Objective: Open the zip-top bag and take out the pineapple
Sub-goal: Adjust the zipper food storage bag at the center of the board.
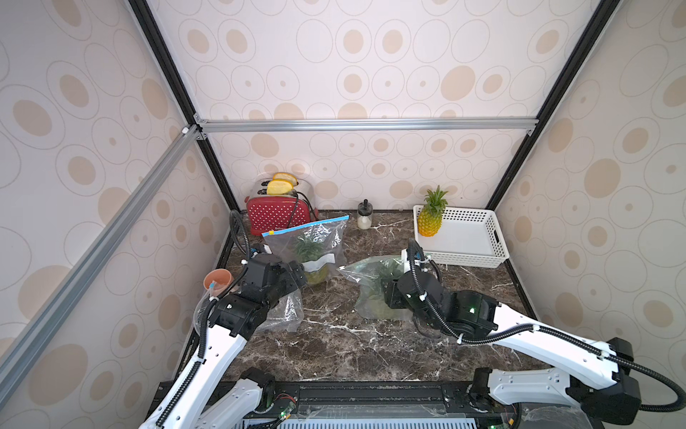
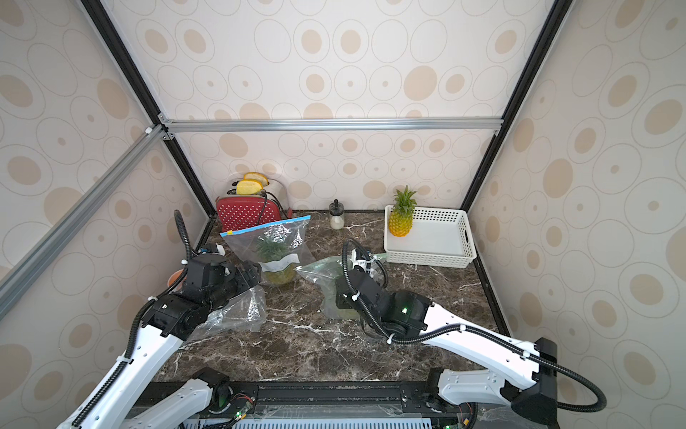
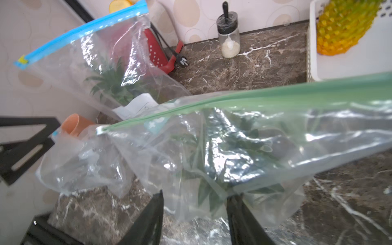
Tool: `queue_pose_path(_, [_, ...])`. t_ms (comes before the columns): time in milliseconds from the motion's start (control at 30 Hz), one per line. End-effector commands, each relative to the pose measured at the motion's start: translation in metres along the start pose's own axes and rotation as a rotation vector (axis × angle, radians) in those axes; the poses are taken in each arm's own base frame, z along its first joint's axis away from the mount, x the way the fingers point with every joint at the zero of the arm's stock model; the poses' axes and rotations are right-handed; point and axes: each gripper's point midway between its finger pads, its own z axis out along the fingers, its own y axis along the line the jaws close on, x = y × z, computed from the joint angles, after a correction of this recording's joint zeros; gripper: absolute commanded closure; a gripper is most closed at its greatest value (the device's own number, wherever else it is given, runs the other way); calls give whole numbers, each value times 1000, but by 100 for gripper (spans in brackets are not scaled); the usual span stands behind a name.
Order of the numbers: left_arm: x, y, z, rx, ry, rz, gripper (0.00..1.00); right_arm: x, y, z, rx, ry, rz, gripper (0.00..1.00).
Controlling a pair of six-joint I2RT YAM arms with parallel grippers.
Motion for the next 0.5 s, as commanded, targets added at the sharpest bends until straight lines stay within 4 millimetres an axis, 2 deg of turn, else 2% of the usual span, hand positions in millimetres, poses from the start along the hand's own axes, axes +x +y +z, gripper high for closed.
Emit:
queue_pose_path(0, [-22, -26, -8, 83, -52, 4, 5, -4, 17, -31, -92, 114, -293, 49])
queue_pose_path(33, [-24, -28, -8, 90, -55, 3, 5, -8, 29, -40, -153, 136, -381, 49])
queue_pose_path(167, [-25, -36, -6, 122, -57, -6, 5, -16, 43, -63, -201, 262, -637, 49])
queue_pose_path(333, [-22, -38, -9, 145, -61, -11, 5, -16, 64, -59, -293, 321, -878, 53])
queue_pose_path(467, [-22, -38, -17, 168, -71, -8, 5, -16, 87, -44, -385, 346, -982, 59])
